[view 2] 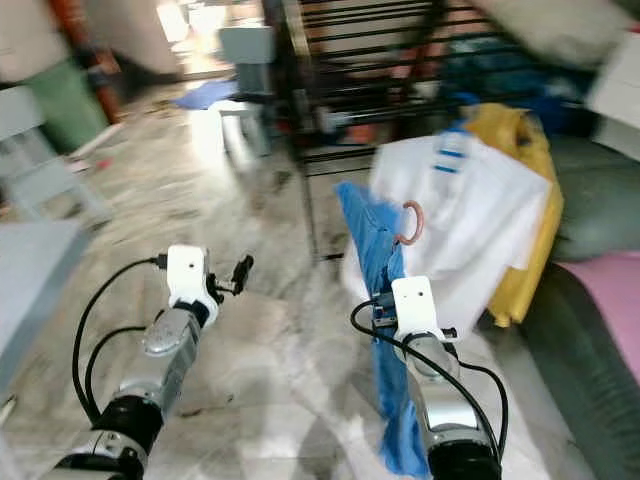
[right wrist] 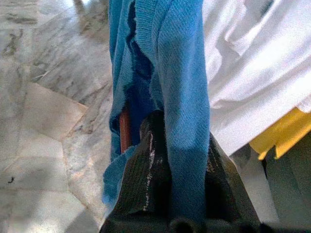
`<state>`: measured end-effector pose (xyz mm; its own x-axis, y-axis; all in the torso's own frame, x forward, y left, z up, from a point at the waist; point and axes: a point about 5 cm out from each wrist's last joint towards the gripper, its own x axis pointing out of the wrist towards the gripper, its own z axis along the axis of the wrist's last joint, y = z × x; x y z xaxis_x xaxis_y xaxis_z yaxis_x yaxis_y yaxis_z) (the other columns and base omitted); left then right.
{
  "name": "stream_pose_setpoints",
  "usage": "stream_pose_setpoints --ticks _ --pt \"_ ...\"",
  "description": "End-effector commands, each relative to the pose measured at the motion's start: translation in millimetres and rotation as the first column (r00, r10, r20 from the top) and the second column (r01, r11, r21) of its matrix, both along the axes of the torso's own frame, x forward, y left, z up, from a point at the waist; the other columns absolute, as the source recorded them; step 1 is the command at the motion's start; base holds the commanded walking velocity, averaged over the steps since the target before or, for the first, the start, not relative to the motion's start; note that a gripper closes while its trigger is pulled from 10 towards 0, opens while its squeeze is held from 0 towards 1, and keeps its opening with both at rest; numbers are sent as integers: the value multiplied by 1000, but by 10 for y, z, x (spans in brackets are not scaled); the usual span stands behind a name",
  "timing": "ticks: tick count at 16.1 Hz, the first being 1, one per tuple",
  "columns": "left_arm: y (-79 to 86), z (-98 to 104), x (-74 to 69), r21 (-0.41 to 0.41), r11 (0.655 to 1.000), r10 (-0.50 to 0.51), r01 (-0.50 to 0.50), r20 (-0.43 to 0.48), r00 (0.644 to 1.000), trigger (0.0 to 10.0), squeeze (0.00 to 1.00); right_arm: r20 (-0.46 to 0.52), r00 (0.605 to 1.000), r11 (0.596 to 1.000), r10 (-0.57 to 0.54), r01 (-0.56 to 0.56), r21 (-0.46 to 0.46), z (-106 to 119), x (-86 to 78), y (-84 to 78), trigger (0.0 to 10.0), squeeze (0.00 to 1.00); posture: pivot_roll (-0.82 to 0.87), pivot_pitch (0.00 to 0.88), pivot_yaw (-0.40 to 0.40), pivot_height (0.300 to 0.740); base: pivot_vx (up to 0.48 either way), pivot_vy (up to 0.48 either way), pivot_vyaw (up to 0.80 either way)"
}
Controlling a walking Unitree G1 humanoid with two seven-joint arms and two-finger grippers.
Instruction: Hang hanger
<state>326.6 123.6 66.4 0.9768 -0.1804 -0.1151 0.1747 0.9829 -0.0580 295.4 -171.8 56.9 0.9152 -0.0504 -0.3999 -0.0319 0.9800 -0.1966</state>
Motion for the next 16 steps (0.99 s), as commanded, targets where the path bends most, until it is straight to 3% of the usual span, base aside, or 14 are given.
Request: stream_pose_setpoints --ticks 1,4,10,14,16 --pt "-20 25 0 -2 1000 4 -4 14 1000 10000 0 23 1000 1000 12 -12 -12 62 56 10 10000 0 -140 0 71 740 0 0 0" --pt "-92 73 2 -6 1000 -1 1 37 999 10000 0 17 1000 999 21 -21 -35 72 101 -8 10000 0 -84 0 10 740 0 0 475" --pt "-59 -28 -77 11 1000 1 -1 9 1000 10000 0 -15 1000 1000 -4 4 -22 1 90 45 10000 0 -105 0 32 740 0 0 133" --pt "-201 -52 -107 -28 997 -74 74 -6 997 10000 0 -36 982 983 -184 183 -34 -72 -36 -212 10000 0 -159 0 72 740 0 0 0" --pt "-224 -42 -95 -33 995 -91 91 -3 996 10000 0 -47 974 974 -223 220 -49 -90 -69 -299 10000 0 -169 0 77 740 124 0 0"
